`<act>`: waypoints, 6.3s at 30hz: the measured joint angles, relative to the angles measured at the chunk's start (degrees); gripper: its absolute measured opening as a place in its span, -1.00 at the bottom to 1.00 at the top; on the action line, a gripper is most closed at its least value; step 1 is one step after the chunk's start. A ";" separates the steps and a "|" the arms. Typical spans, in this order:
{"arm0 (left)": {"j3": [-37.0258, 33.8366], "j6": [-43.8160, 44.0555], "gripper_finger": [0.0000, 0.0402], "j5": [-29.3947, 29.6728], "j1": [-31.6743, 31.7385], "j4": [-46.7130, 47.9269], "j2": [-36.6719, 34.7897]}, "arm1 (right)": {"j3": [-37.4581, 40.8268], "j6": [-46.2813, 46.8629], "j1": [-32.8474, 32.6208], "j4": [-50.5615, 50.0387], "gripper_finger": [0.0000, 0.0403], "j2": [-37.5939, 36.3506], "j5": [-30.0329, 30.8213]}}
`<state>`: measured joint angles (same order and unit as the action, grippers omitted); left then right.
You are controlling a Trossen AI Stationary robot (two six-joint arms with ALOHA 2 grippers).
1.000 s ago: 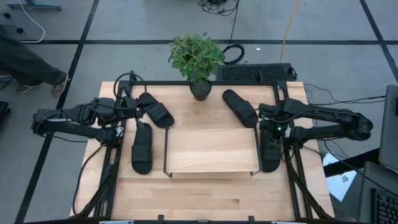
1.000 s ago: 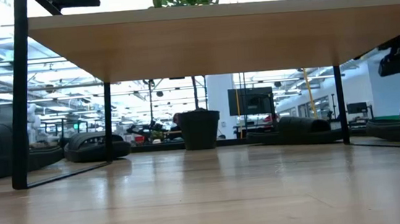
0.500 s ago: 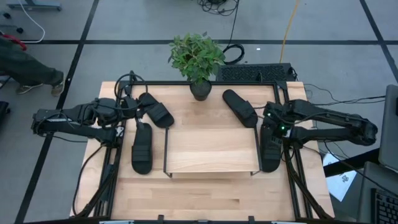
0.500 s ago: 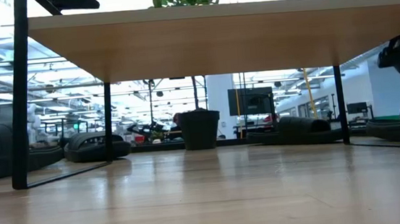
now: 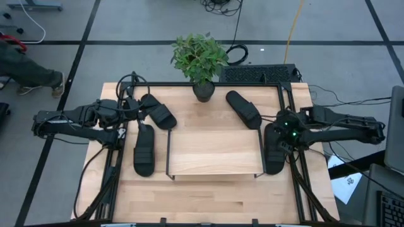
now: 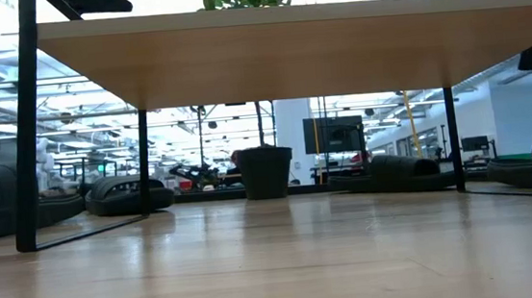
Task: Pick and place slides into the shelf
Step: Put the black slipper on the shelf
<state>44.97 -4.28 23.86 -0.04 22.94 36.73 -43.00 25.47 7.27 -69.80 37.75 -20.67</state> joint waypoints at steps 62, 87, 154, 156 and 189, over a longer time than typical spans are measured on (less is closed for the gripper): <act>0.00 1.63 -0.89 -1.84 0.01 0.07 0.00 | -5.03 57.99 -68.42 -14.51 0.20 40.16 41.86; 0.00 1.47 -0.89 -1.84 -0.02 1.46 0.02 | -5.17 51.45 -67.50 -4.90 0.18 53.01 41.82; 0.00 5.77 -0.89 -1.90 0.01 3.80 0.02 | -6.70 62.40 -67.33 -20.17 -0.99 60.59 39.90; 0.00 5.88 -0.89 -1.88 0.01 3.80 0.02 | -6.53 62.98 -67.53 -20.19 -0.99 60.59 40.56; 0.00 9.24 -0.89 -1.85 -0.02 3.83 0.02 | -16.00 55.70 -65.59 -20.09 -1.00 59.59 50.15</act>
<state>44.97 4.96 22.01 -0.05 26.77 36.75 -59.00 81.17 -58.32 -89.89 97.34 29.48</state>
